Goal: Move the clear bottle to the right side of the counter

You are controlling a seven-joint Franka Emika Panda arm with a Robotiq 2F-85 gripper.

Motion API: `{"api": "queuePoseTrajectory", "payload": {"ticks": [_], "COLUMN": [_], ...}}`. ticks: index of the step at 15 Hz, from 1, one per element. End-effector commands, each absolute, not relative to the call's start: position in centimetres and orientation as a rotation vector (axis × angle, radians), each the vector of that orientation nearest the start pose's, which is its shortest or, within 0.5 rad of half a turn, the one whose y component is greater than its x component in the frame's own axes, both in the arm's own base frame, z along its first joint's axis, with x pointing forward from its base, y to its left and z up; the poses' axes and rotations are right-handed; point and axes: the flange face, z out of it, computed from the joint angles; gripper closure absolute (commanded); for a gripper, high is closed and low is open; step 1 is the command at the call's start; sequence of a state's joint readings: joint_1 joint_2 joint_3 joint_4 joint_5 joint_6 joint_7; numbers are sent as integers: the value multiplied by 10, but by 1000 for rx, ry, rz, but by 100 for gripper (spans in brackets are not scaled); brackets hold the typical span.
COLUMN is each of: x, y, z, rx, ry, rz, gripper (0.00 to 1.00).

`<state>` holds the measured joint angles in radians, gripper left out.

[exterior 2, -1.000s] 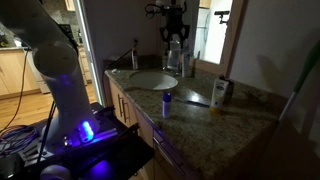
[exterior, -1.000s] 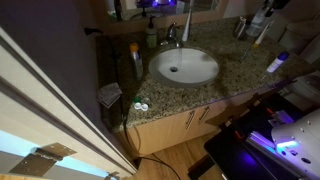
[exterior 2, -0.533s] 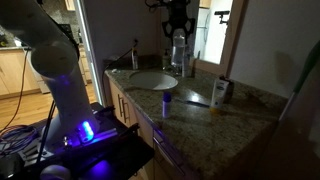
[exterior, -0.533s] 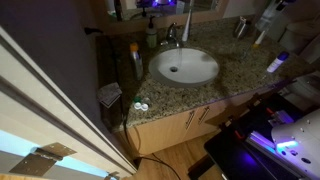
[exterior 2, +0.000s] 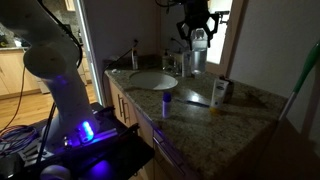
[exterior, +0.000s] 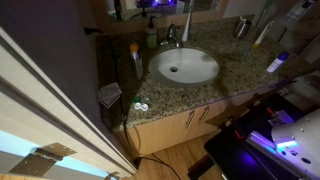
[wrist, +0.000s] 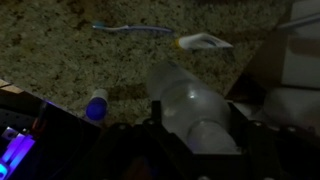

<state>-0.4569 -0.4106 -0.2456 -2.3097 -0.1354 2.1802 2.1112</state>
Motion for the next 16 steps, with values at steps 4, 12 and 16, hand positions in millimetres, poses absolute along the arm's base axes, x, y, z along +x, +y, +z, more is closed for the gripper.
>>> {"api": "queuePoseTrajectory", "payload": {"ticks": [4,12,16], "x": [297,337,342], "y": [-354,-419,-419], "z": [516,452,425], "rx": [-300,138,217], "ry": [2905,2952,2983], "rz": [-212,-400,-316], "gripper": [37,62,37]}}
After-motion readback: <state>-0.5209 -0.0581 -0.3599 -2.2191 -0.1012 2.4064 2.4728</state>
